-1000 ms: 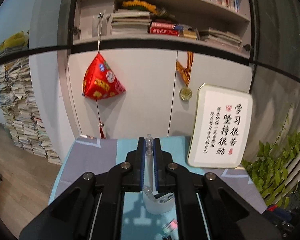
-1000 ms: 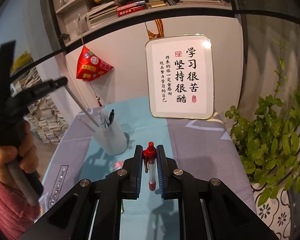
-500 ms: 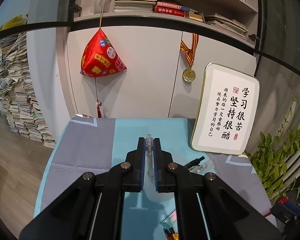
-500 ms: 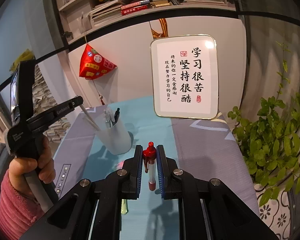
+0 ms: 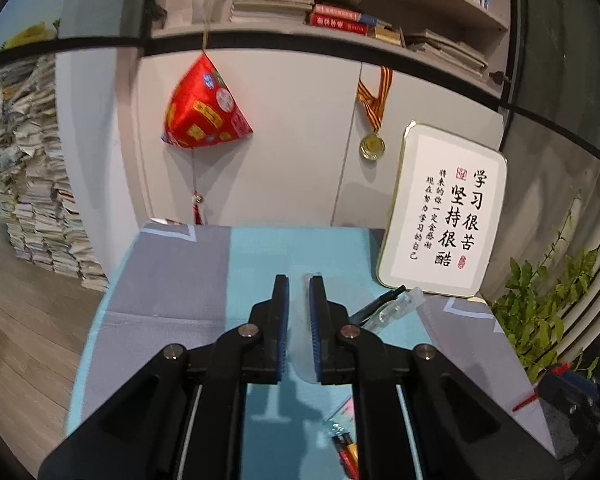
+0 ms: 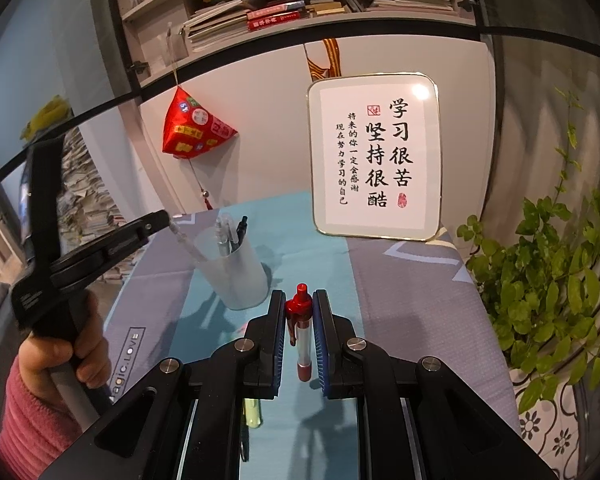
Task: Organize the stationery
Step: 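Carry the red pen into the frosted cup and open the right gripper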
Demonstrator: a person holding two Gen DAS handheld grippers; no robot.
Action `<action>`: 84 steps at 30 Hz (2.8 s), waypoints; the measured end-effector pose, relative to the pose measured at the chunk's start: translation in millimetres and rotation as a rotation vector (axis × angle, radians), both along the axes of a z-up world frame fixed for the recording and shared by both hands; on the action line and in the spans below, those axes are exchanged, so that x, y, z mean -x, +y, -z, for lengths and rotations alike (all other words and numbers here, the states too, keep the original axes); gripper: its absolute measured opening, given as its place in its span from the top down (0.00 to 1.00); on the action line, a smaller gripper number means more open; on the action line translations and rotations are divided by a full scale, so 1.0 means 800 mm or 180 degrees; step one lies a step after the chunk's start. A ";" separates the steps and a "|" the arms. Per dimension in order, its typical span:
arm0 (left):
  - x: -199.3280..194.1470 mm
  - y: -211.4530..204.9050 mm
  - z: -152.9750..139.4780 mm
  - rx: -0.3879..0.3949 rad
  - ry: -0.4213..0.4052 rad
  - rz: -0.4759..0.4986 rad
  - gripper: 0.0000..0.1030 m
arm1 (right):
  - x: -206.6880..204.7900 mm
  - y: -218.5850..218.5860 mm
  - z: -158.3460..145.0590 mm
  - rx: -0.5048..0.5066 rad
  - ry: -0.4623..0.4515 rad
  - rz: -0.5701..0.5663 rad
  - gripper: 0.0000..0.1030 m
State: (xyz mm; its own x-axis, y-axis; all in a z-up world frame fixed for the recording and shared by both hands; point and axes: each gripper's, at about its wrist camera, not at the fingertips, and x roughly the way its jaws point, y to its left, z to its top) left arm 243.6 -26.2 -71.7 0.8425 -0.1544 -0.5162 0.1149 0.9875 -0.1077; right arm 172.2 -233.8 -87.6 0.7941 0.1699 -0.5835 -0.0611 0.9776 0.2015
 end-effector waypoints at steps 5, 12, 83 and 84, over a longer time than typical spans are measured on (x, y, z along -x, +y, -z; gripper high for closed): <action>0.028 0.016 -0.001 -0.0072 -0.0129 -0.0057 0.84 | -0.001 0.011 -0.009 0.0014 -0.0037 -0.0054 0.86; 0.057 0.035 0.008 -0.0153 -0.0177 -0.0093 0.75 | -0.006 0.035 -0.025 0.0066 -0.0124 -0.0172 0.86; 0.098 0.067 0.072 -0.0202 0.0129 -0.0004 0.68 | -0.156 0.092 -0.011 0.0009 0.0214 -0.0125 0.86; 0.099 0.066 0.072 -0.0205 0.0133 -0.0005 0.68 | -0.148 0.090 -0.015 0.0018 0.0181 -0.0139 0.86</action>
